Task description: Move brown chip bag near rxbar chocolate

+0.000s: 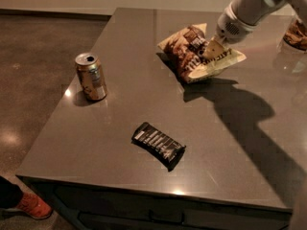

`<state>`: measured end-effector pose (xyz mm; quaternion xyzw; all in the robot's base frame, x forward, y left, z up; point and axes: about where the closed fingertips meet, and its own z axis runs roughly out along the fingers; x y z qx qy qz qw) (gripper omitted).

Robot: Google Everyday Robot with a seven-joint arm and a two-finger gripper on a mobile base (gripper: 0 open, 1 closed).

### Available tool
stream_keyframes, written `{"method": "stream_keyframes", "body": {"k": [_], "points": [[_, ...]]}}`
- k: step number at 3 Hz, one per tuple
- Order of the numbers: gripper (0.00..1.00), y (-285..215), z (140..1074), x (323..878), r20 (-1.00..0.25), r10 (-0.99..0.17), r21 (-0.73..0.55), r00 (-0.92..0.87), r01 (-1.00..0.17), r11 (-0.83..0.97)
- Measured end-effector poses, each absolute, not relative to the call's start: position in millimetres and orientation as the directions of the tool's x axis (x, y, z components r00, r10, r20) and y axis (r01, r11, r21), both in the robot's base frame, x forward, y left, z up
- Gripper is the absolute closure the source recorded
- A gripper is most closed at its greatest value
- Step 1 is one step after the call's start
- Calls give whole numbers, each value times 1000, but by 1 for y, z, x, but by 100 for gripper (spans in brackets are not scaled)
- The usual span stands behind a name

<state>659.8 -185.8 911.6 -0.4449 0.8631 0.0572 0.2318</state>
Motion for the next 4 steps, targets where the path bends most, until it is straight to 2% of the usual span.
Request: {"method": "stream_keyframes", "body": {"k": [2, 3, 4], "points": [[100, -189, 919, 573, -477, -734, -20, -483, -829, 559], [100, -173, 914, 538, -482, -740, 27, -469, -852, 523], [82, -153, 908, 512, -471, -755, 61, -457, -870, 489]]}}
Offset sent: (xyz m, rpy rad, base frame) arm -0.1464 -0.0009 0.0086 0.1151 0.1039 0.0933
